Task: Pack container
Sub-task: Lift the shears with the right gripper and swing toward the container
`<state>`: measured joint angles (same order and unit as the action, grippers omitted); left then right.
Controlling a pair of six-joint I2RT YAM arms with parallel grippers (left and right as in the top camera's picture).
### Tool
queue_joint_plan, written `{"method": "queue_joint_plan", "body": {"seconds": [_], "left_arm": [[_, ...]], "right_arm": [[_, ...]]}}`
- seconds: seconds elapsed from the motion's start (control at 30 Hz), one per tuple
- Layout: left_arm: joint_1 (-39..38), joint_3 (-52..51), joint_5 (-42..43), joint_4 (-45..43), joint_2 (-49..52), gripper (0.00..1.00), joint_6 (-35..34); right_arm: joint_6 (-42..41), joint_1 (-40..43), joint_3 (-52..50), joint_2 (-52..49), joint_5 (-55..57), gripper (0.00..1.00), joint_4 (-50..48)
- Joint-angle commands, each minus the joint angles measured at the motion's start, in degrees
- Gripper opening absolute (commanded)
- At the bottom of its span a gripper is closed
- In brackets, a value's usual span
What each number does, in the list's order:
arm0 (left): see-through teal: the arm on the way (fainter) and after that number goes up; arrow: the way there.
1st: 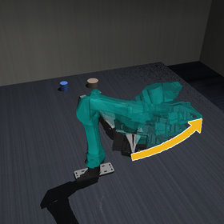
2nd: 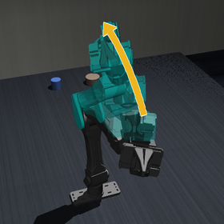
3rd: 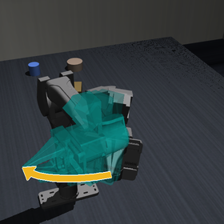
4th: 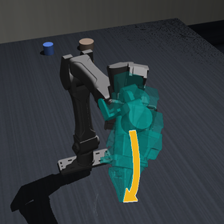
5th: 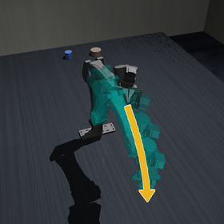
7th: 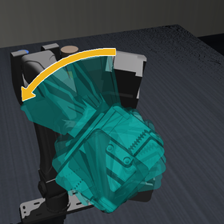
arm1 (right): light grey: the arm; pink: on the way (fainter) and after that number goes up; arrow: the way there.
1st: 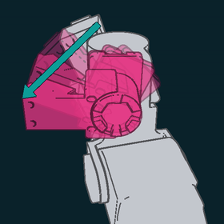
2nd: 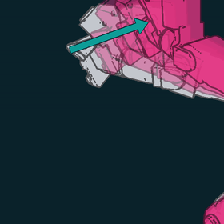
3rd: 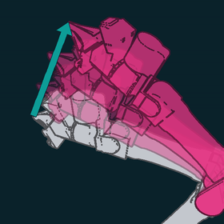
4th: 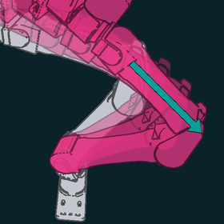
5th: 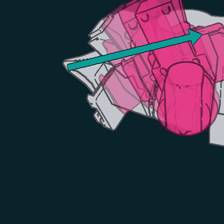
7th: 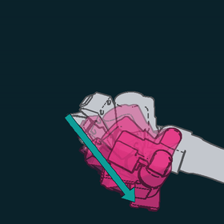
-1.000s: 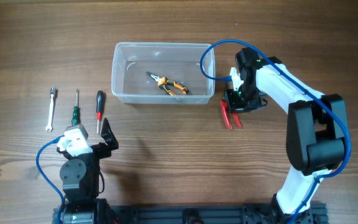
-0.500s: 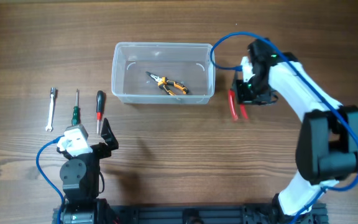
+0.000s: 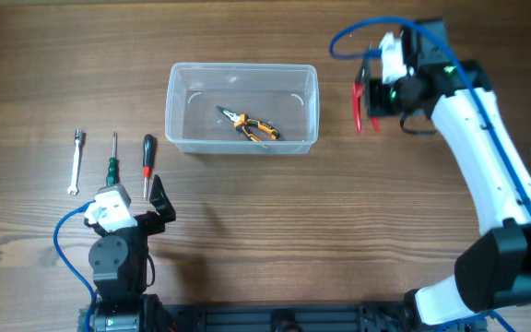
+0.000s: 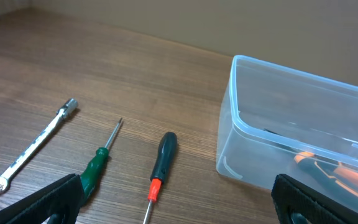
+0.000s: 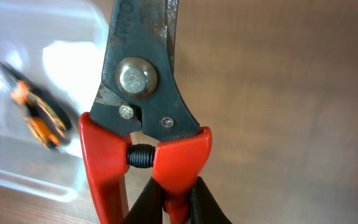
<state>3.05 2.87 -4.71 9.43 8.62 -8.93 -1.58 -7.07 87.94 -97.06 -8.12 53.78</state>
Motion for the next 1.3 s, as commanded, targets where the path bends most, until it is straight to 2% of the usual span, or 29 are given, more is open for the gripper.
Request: {"method": "queue_joint_plan", "body": {"seconds": [0.0, 0.17, 0.37, 0.53, 0.7, 1.1, 1.27], "left_arm": [[-0.2, 0.0, -0.5, 0.1, -0.3, 1.00, -0.5], [-0.2, 0.0, -0.5, 0.1, -0.3, 1.00, -0.5], [-0.2, 0.0, -0.5, 0.1, -0.3, 1.00, -0.5], [-0.2, 0.0, -0.5, 0.1, -0.3, 1.00, -0.5], [-0.2, 0.0, -0.5, 0.1, -0.3, 1.00, -0.5], [-0.2, 0.0, -0.5, 0.1, -0.3, 1.00, -0.5], [-0.2, 0.0, -0.5, 0.1, -0.3, 1.00, -0.5]], "right_arm": [[3.3, -0.4, 8.9, 2.0, 0.0, 0.04, -0.9], [9.7, -3.0, 15.1, 2.0, -0.9, 0.04, -4.2], [14.8, -8.2, 15.7, 1.8, -0.9, 0.04, -9.7], [28.2, -13.5, 15.7, 1.7, -2.0, 0.04, -15.1], [37.7, -15.6, 15.6, 0.8, -2.0, 0.04, -17.2], [40.7, -15.6, 15.5, -9.8, -11.1, 0.04, -17.0], [41.7, -17.0, 15.5, -14.1, -11.5, 0.04, -16.9]]}}
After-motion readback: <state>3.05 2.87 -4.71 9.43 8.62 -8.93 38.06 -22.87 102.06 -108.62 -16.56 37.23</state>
